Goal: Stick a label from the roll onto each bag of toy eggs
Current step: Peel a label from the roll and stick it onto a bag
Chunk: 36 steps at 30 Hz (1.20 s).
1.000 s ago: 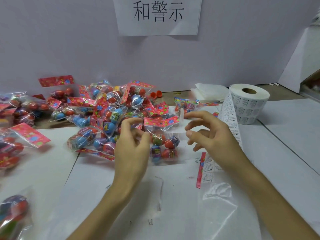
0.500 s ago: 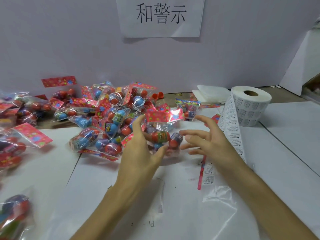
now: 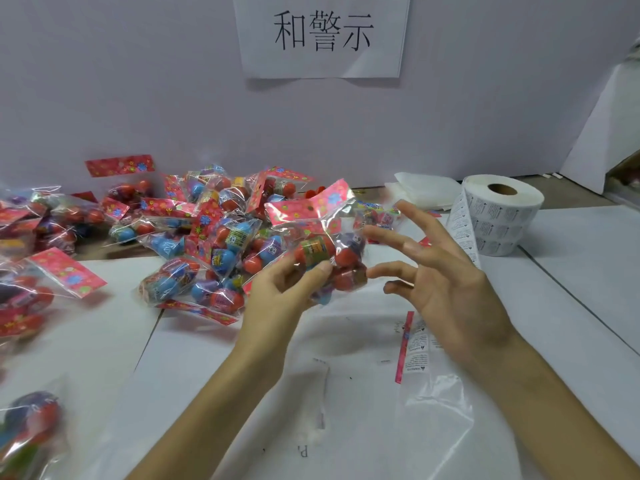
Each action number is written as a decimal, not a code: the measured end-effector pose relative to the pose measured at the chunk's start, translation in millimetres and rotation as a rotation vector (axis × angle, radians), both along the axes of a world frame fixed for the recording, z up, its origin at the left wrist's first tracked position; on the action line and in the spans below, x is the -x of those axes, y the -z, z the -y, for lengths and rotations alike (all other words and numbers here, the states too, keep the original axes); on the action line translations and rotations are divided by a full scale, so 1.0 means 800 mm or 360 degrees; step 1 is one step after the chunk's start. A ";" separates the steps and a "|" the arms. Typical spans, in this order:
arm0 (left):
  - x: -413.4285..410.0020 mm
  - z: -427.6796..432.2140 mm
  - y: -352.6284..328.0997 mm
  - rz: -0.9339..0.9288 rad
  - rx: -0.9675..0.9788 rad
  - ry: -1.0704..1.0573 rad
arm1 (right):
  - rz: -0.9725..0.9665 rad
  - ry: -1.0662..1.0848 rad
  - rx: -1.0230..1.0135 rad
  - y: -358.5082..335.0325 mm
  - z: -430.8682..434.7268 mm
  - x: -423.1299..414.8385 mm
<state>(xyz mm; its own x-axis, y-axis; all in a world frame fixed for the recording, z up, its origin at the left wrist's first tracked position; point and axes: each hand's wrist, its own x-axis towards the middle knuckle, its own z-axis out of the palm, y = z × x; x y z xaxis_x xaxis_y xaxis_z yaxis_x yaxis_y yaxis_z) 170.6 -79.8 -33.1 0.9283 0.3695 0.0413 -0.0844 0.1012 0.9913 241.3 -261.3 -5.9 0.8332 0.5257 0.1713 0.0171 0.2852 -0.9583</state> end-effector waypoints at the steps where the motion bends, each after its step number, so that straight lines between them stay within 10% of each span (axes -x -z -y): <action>1: 0.000 -0.001 0.000 -0.0009 0.0165 0.0015 | -0.0016 -0.0002 -0.0030 0.000 0.000 0.000; 7: -0.005 -0.012 -0.007 0.0023 0.0855 0.0139 | -0.0270 -0.0107 -0.0099 0.000 -0.004 -0.001; 36: 0.000 -0.001 -0.005 0.0028 0.0909 0.0175 | -0.0569 -0.0351 0.0040 0.009 -0.019 0.010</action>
